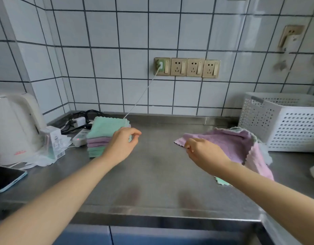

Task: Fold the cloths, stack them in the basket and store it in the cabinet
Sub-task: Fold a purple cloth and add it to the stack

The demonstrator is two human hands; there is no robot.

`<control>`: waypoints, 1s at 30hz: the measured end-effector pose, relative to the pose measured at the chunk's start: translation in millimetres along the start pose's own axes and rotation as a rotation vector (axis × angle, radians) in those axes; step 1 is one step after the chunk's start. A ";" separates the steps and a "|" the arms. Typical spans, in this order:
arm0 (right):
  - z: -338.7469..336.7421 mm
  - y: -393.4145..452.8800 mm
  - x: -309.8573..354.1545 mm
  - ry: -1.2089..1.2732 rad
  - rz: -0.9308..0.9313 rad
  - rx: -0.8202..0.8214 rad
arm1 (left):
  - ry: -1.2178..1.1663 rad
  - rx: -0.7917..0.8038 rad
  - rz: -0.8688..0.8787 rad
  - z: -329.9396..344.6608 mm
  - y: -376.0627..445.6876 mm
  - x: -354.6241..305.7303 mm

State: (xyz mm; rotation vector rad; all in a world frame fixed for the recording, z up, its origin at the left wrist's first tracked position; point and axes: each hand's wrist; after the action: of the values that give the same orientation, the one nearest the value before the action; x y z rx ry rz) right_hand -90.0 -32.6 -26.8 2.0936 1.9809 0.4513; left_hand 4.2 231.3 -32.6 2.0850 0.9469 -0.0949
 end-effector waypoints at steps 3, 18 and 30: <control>-3.4 -24.5 -47.4 -0.083 0.072 -0.010 | -0.040 0.100 0.127 44.1 -1.5 -32.4; 10.2 -53.0 -174.7 -0.318 0.321 0.075 | -0.158 0.574 0.201 216.1 31.3 -148.5; 34.0 -6.8 -217.7 -0.389 0.587 0.074 | 0.125 0.414 -0.039 290.8 76.5 -187.4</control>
State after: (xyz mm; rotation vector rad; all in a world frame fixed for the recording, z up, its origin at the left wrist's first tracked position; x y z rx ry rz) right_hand -93.0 -247.5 -75.6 2.5551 1.1753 0.0458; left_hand -7.4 -115.6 -103.8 2.4748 1.1173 -0.1967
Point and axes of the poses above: each hand's wrist, its own y-axis towards the middle knuckle, its own z-axis out of the palm, x = y × z, and after that the axes turned 11 degrees about z, right-handed
